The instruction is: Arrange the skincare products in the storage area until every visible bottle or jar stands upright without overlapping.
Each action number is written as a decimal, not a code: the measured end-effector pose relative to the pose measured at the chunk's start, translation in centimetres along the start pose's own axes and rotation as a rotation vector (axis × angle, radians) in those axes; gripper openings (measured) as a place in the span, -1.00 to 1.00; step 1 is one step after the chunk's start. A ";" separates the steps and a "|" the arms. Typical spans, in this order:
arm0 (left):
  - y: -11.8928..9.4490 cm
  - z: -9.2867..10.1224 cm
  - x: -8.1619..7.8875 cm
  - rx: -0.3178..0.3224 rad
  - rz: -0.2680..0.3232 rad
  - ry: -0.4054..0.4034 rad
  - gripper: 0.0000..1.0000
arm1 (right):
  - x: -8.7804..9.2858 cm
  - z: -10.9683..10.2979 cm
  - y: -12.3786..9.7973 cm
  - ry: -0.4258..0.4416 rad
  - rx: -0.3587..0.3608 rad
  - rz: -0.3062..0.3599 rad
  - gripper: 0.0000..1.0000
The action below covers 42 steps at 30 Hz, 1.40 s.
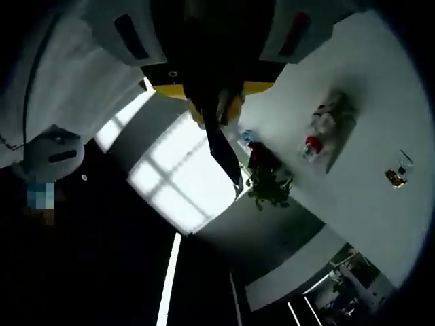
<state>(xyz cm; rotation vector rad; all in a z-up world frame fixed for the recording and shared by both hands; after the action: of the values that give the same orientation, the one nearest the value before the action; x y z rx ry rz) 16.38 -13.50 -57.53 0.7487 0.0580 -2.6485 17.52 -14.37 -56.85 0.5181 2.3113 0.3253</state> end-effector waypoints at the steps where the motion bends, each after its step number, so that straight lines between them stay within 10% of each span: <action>1: 0.0 0.1 -0.1 -0.003 -0.003 0.013 -0.62 | -0.1 0.0 -0.1 -0.006 0.004 0.002 -0.85; 10: 0.5 -0.7 -0.4 -0.109 0.023 0.104 -0.94 | -0.7 1.2 -0.5 -0.067 0.095 0.030 -0.83; 22: 0.7 -0.5 -3.7 -0.199 0.255 0.077 -0.96 | -3.2 2.1 -1.6 -0.089 0.249 0.161 -0.85; 42: 0.4 1.5 -3.8 -0.073 0.268 0.064 -0.65 | -5.0 -1.2 -2.1 -0.080 0.072 0.178 -0.99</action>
<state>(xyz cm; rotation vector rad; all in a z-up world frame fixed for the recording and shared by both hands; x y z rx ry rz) 18.78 -12.73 -54.26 0.7606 0.0660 -2.3567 19.31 -18.62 -53.74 0.7622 2.2109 0.3014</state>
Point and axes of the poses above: the point that each gripper's makers call its tool centre point, and the gripper's own axes: y roughly forward along the fingers, z roughly to its right, x roughly out of its underside, the point moved 1 cm from there along -y, roughly backward along the fingers, and after that the axes turned 10 degrees about -y, right-handed, at the moved point
